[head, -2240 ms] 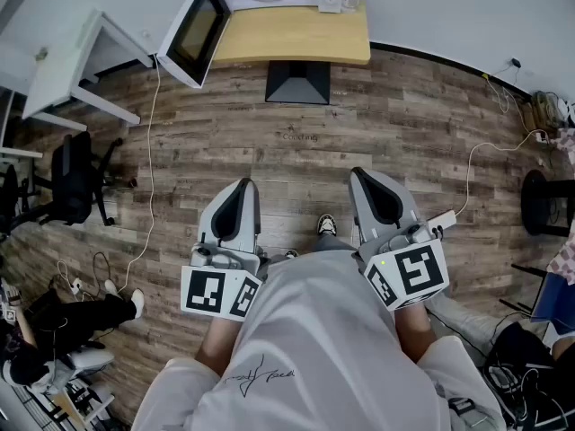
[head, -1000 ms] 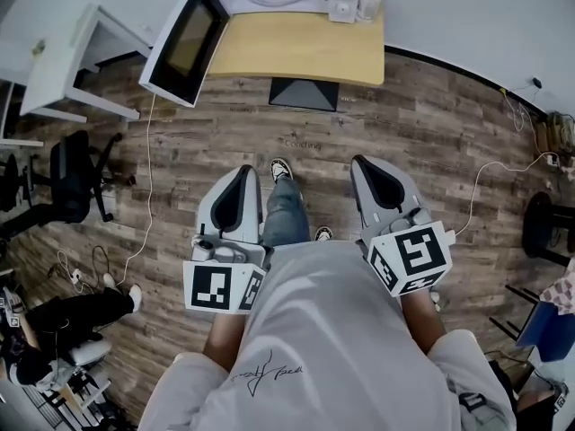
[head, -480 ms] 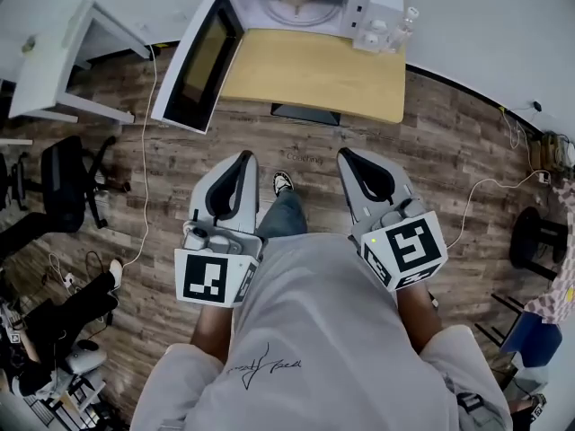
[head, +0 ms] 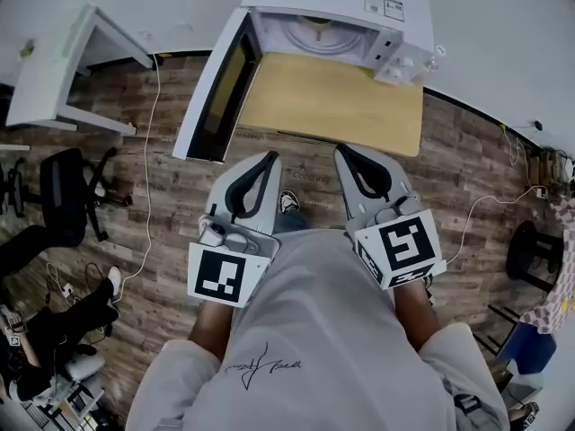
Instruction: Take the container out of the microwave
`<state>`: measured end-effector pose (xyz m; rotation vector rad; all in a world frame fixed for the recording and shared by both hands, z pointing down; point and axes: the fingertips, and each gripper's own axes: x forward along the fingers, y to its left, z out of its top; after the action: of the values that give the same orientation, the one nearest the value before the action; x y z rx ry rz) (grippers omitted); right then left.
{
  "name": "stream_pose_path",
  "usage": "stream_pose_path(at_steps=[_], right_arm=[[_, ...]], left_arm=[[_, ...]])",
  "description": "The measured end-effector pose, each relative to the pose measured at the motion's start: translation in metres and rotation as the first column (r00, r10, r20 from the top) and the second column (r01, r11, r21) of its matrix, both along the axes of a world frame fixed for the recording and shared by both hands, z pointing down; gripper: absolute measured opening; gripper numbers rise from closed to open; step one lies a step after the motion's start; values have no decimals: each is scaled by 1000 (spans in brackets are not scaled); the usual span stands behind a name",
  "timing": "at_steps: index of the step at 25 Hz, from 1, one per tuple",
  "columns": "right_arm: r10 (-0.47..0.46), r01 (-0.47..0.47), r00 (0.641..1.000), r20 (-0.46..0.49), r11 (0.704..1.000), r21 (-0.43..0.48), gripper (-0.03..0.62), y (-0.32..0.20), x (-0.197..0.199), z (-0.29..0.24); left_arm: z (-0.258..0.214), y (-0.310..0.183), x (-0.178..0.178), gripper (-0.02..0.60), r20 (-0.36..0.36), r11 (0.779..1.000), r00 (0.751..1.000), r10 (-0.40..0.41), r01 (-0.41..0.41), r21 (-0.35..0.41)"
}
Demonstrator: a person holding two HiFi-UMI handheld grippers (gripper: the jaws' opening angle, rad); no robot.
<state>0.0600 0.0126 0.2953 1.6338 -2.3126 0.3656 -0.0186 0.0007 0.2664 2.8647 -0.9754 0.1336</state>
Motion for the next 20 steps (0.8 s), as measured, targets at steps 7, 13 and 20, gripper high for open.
stream_pose_path(at_steps=[7, 13, 20], right_arm=[[-32, 30, 999, -36, 999, -36, 12, -18, -11, 13], [2, -2, 995, -103, 1000, 0, 11, -38, 8, 22], [11, -4, 978, -207, 999, 34, 12, -71, 21, 37]], left_arm=[[15, -17, -9, -6, 5, 999, 1000, 30, -30, -32], [21, -31, -11, -6, -11, 998, 1000, 11, -11, -55], [14, -54, -4, -5, -24, 999, 999, -22, 21, -39]])
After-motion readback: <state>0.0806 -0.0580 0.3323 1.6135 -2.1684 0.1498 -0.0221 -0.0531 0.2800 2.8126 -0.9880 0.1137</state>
